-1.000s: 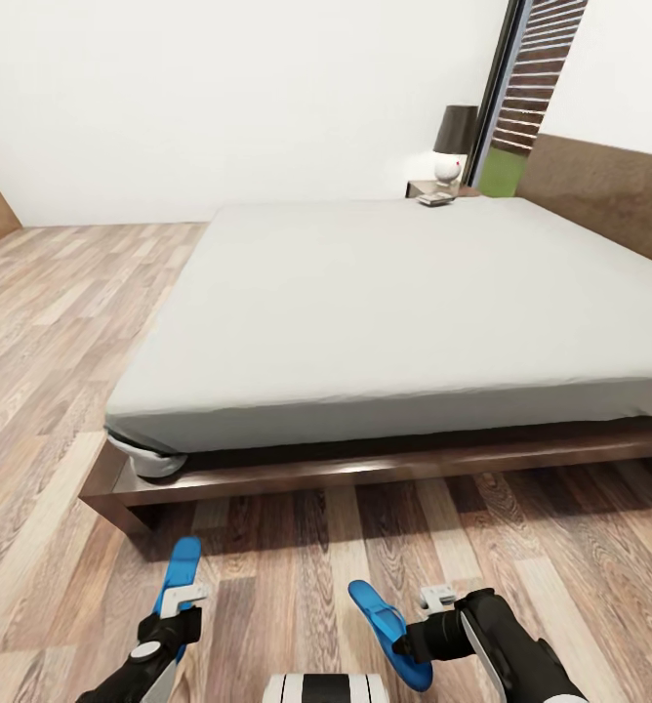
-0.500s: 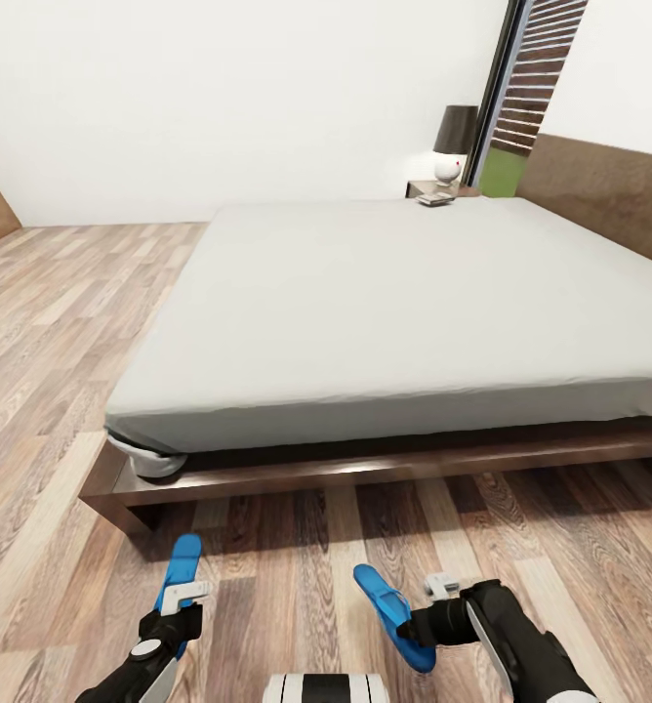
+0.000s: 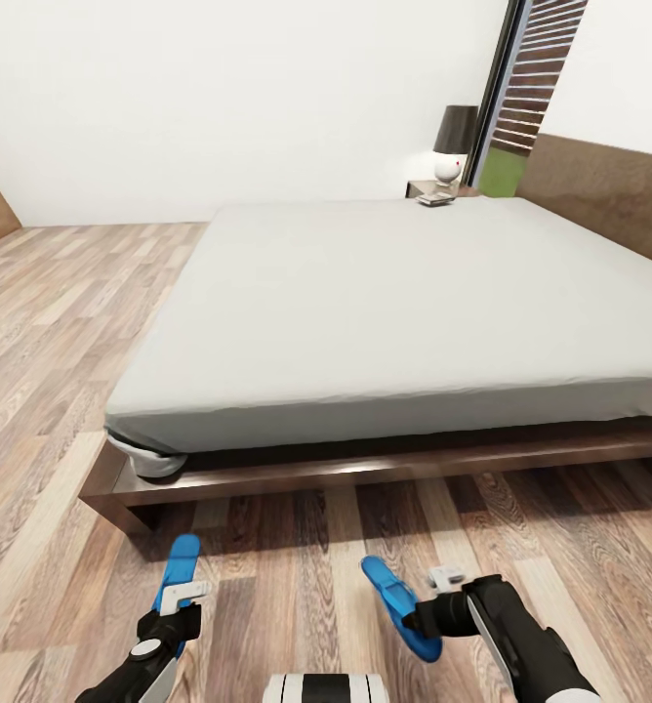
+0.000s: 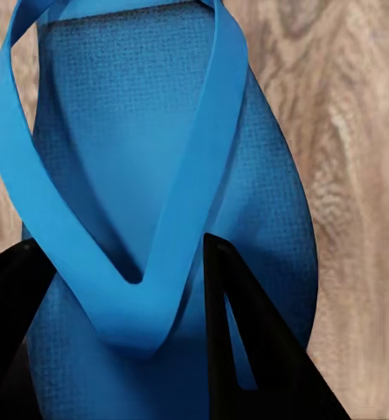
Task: In the bedroom, move the book from the bed onto either nightstand, and place the two sandals side by side next to the bed.
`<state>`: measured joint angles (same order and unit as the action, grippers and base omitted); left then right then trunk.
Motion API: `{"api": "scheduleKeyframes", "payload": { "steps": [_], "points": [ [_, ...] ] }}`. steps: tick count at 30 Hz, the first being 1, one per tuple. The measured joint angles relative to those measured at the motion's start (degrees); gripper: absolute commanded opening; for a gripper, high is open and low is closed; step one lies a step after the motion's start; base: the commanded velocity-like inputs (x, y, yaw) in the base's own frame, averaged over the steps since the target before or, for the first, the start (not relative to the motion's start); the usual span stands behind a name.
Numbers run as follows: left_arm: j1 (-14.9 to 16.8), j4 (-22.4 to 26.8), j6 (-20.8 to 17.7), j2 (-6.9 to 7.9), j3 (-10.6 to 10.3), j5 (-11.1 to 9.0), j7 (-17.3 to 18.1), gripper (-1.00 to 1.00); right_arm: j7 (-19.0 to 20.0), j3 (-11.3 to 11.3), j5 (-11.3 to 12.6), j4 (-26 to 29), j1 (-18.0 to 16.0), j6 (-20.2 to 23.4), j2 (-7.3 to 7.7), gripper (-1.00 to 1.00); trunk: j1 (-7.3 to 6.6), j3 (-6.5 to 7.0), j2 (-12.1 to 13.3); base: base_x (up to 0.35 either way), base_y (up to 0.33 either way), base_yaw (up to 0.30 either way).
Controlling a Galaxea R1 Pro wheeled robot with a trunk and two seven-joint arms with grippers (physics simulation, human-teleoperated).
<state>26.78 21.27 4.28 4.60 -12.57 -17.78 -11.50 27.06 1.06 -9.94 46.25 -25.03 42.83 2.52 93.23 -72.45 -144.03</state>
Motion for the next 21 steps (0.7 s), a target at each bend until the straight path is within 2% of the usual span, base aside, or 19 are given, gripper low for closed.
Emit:
{"api": "scheduleKeyframes", "payload": {
  "steps": [4, 14, 21],
  "points": [
    [0.00, 0.00, 0.00, 0.00, -0.01, 0.00, -0.01, -1.00, -2.34, -0.01, 0.10, 0.66, 0.00, 0.01, -0.07, -1.00, 0.00, 0.00, 0.00, 0.000, 0.000, 0.000],
    [0.07, 0.33, -0.03, 0.00, 0.03, -0.02, -0.01, -1.00, -3.30, -1.11, 0.11, 1.99, 0.02, 0.07, -0.07, -1.00, 0.26, -2.21, -0.13, 0.000, 0.000, 0.000],
    [0.09, 3.03, -0.09, 0.02, 0.01, 0.02, 0.04, -1.00, -3.35, -1.20, 0.16, 2.15, 0.04, 0.08, -0.06, -1.00, 0.26, -2.22, -0.13, 0.000, 0.000, 0.000]
  ]
}}
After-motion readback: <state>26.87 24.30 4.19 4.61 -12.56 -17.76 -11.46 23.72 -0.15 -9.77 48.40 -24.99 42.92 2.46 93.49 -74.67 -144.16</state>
